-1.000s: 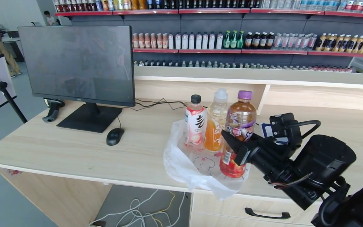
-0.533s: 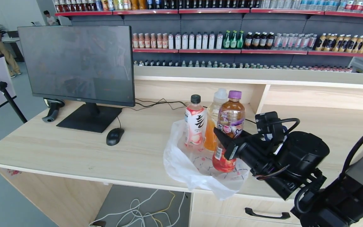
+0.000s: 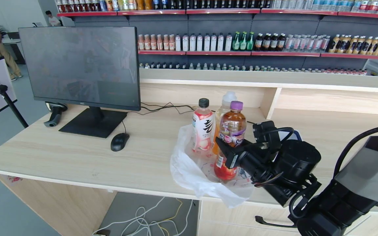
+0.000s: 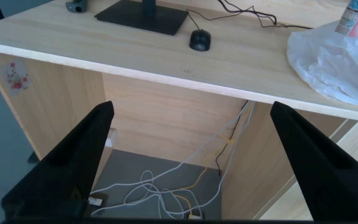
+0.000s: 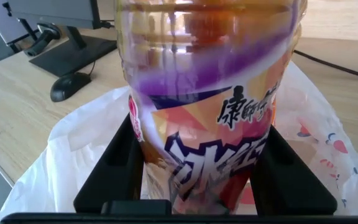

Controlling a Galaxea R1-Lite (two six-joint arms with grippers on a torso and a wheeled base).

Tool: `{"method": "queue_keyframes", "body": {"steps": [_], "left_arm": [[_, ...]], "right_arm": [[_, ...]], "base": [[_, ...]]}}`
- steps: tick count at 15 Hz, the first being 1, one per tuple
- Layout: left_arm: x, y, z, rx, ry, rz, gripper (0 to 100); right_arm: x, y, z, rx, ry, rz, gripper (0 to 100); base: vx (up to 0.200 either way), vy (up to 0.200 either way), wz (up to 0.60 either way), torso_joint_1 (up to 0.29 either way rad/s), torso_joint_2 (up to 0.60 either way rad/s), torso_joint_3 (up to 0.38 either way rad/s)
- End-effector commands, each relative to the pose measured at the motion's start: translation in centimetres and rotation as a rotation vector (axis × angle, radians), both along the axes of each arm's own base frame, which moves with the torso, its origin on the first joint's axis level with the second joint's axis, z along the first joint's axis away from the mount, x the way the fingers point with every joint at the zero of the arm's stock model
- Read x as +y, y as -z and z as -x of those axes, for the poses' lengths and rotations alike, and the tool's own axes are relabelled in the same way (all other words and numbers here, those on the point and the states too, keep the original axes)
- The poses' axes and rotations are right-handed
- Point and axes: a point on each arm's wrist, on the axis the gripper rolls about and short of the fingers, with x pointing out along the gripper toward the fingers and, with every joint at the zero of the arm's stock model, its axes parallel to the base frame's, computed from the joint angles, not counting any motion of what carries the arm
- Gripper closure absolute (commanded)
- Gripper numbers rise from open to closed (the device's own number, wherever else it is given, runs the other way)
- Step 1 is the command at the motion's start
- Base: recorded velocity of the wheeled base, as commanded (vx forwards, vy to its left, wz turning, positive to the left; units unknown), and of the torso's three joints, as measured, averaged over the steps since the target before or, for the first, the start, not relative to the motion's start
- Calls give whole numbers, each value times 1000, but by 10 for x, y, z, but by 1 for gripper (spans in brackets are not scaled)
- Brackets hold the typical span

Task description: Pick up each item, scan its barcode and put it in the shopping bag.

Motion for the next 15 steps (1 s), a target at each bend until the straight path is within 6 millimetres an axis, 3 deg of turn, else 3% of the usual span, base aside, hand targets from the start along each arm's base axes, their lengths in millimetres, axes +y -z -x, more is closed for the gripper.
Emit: {"method": "queue_keyframes", "body": {"steps": [1, 15], "left_arm": [[0, 0, 0, 0, 0, 0, 0], [0, 0, 0, 1, 0, 0, 0]], "right_arm": [[3, 5, -2, 9, -3, 8, 100], [10, 23, 13, 71, -46, 55, 100]], "base": [[0, 0, 0, 0, 0, 0], [0, 0, 0, 0, 0, 0]]}}
